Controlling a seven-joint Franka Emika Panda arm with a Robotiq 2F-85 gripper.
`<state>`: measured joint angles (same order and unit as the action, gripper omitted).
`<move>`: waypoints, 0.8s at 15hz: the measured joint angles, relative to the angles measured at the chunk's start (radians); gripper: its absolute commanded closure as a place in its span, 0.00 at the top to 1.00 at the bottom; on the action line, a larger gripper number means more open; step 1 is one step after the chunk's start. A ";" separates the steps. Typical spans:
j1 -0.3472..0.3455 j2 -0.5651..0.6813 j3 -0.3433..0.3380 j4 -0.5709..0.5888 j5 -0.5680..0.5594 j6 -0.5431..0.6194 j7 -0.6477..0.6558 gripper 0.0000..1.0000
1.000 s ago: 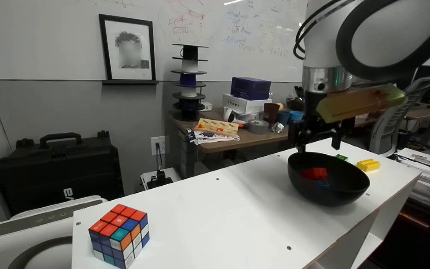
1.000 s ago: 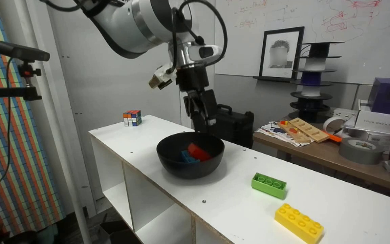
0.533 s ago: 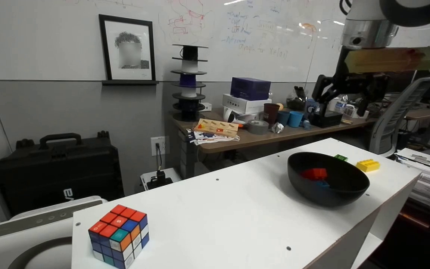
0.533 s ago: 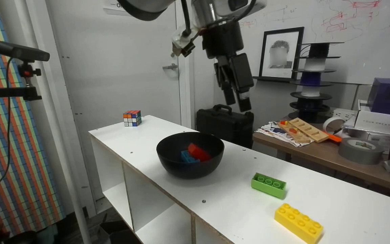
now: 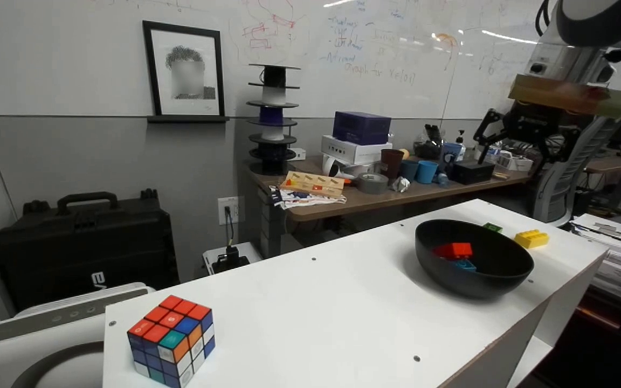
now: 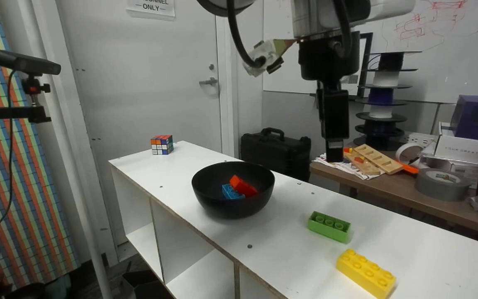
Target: Pick up the green, orange, blue and yellow from the table and put them in the bowl
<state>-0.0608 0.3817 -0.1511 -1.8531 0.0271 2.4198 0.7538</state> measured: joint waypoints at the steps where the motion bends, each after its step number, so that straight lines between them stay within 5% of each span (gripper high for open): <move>1: -0.008 0.024 -0.003 0.016 0.018 0.006 0.015 1.00; 12: -0.011 0.304 -0.020 0.204 0.041 -0.007 0.137 1.00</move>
<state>-0.0723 0.6858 -0.1711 -1.6492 0.0681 2.4130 0.8911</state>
